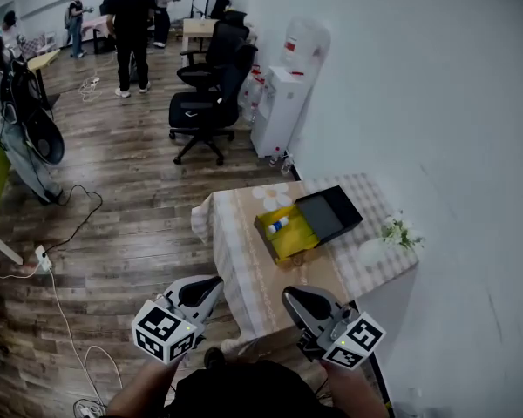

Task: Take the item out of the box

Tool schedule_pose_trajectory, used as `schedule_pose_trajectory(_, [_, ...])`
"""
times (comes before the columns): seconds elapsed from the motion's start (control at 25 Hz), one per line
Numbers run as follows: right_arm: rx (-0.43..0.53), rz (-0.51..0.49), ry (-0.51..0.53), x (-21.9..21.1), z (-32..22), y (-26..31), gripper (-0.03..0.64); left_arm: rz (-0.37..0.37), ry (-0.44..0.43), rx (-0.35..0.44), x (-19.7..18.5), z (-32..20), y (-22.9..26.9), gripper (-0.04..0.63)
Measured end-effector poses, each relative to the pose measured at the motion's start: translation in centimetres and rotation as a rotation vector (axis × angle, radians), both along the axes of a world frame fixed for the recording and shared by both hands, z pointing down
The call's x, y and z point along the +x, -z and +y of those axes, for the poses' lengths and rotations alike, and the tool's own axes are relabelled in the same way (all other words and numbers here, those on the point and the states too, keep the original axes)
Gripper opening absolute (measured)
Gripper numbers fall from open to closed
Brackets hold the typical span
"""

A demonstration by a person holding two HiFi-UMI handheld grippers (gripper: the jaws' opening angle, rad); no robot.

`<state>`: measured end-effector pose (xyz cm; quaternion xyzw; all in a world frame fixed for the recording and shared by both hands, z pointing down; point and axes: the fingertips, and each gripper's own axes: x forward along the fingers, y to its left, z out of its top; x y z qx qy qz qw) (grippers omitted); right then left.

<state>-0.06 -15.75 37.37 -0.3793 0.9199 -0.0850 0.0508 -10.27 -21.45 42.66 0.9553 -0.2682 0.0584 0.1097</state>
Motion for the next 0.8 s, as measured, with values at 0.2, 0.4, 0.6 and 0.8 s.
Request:
schedule_pose_trajectory(0.2, [-0.017,-0.004,-0.019,1.0,-1.6,-0.7,0.038,-0.003,0.002,-0.006,0.3,-1.5,-0.3,0.021])
schedule_pose_trajectory(0.4, [-0.02,-0.019,0.001,2.6,-3.9,-1.2,0.038,-0.019,0.031,-0.012,1.3,-2.9,-0.6,0.021])
schedule_pose_trajectory(0.6, [-0.014,-0.024,0.025,5.8,-7.0,-1.2,0.038,-0.039,0.077,-0.003,3.5,-5.0,-0.1,0.021])
schedule_pose_trajectory(0.8, [-0.02,-0.026,0.045,9.9,-10.2,-2.1,0.038,-0.062,0.109,0.005,6.7,-7.2,0.4,0.02])
